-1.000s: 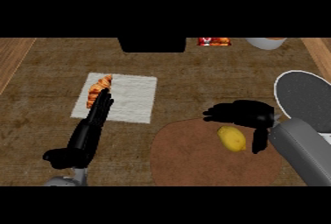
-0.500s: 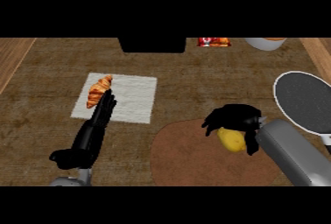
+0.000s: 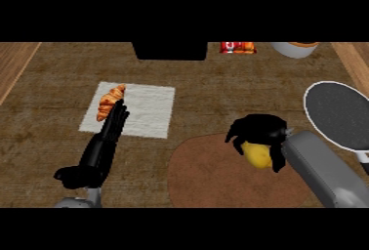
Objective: Pick the lemon from the cutting board and place it in the pan
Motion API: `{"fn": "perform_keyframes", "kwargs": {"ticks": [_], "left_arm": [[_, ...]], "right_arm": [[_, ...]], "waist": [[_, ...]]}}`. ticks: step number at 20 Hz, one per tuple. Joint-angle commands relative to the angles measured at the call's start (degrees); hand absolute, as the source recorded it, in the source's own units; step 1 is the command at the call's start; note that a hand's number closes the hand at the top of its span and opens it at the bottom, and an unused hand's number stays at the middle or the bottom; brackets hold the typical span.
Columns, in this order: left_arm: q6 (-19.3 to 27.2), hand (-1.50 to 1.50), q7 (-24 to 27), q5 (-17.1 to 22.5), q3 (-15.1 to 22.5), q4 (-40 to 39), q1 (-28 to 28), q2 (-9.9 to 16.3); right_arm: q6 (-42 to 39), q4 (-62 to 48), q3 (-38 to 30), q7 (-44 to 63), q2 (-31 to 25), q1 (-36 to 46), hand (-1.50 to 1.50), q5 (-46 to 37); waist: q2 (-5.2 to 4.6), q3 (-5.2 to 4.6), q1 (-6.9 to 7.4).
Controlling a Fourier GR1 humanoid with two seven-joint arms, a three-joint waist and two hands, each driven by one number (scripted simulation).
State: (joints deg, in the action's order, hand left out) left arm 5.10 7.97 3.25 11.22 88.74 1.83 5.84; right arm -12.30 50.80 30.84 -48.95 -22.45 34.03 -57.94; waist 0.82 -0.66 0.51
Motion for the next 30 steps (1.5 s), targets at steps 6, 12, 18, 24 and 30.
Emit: {"fn": "perform_keyframes", "kwargs": {"ticks": [6, 12, 18, 24, 30], "left_arm": [[-1.85, 0.0, -1.6, 1.02, -1.41, 0.42, 0.72, 0.49], [1.77, 0.0, -1.26, -0.54, -2.38, 0.98, -2.41, 0.37], [1.12, 0.0, -2.1, -0.65, -1.98, 1.63, -2.31, 0.86], [-1.22, 0.0, -1.66, 1.52, -3.49, 2.65, -2.84, 2.24], [0.54, 0.0, -4.04, -1.49, 0.68, 4.46, -0.78, -1.24]], "right_arm": [[4.71, 4.91, -7.96, -1.57, 1.1, -3.17, 1.5, 4.26], [10.17, -3.41, -26.59, 35.86, 3.44, -4.6, 1.5, 8.52], [26.22, 7.41, -31.43, 58.03, 9.01, -2.77, 1.5, 4.42], [28.7, 23.6, -30.0, 77.76, 15.22, -4.28, 1.5, -2.1], [29.43, 34.19, -34.71, 82.43, 14.07, -12.37, 1.5, -0.79]], "waist": [[-0.67, 0.65, -0.9], [0.73, 0.43, -6.56], [1.09, 0.42, -5.17], [0.38, 0.48, -3.08], [-0.59, 0.67, -1.17]]}}
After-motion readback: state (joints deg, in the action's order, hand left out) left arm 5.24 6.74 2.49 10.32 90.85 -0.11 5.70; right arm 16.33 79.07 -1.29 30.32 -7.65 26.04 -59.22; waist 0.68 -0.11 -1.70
